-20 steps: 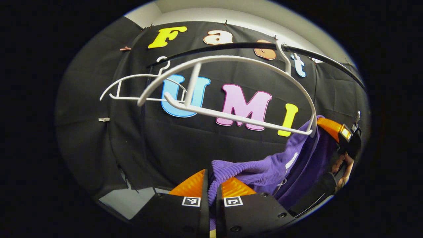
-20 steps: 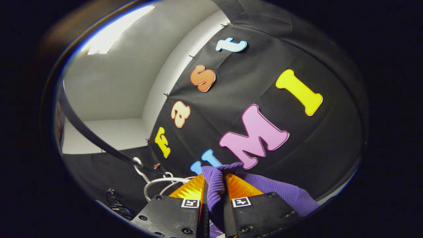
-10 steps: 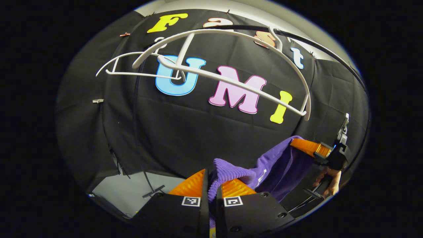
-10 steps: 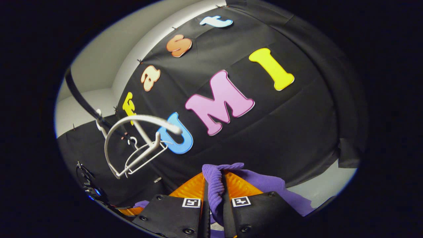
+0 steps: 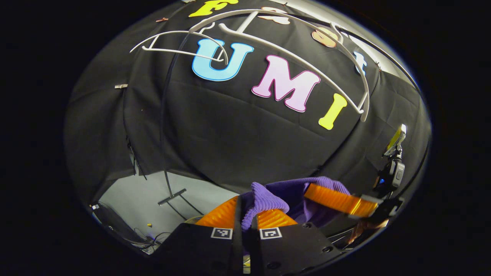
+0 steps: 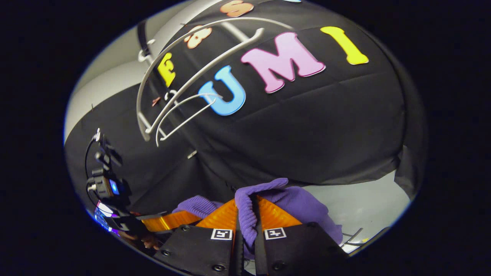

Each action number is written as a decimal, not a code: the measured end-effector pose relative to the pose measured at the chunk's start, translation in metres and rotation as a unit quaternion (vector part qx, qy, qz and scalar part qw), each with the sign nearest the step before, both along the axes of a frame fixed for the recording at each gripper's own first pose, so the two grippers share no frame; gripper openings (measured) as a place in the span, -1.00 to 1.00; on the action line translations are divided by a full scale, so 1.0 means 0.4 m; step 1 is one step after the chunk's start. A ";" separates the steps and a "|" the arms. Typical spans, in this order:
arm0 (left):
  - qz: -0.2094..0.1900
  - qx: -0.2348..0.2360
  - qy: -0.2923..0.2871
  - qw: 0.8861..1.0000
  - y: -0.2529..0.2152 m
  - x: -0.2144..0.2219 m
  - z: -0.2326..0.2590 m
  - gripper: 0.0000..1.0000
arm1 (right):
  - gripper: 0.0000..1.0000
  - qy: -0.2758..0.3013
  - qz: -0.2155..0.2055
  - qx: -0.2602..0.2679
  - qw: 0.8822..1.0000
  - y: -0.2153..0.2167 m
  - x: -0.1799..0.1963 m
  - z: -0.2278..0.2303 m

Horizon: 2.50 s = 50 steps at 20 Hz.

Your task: Grasp the clothes on the hanger with both hands and then place them into the laundry hamper below.

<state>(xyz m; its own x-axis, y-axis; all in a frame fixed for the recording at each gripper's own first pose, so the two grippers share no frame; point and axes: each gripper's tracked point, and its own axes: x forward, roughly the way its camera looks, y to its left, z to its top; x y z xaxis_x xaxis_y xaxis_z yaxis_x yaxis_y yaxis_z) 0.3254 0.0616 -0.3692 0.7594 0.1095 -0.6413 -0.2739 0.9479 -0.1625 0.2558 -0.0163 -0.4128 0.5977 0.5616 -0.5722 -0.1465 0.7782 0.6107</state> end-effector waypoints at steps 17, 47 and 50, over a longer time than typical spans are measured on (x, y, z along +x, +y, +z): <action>0.008 -0.063 0.191 0.979 -0.032 -0.168 -0.222 -0.77 | -0.67 0.109 0.262 -0.190 0.940 0.143 -0.283 -0.173; -0.037 0.020 -0.032 0.999 0.086 -0.100 0.107 0.92 | 0.99 -0.044 0.109 -0.224 0.968 0.102 -0.013 0.085; -0.042 0.031 -0.093 0.994 0.103 -0.100 0.232 0.91 | 0.98 -0.086 0.055 -0.215 0.971 0.114 0.012 0.182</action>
<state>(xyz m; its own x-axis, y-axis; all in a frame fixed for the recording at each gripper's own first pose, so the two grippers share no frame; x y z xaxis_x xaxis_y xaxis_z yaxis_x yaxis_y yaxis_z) 0.2854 0.1028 -0.2762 0.8727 0.0765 -0.4822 -0.1648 0.9759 -0.1434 0.2607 0.0291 -0.3400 0.6553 0.3577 -0.6653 -0.3137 0.9301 0.1912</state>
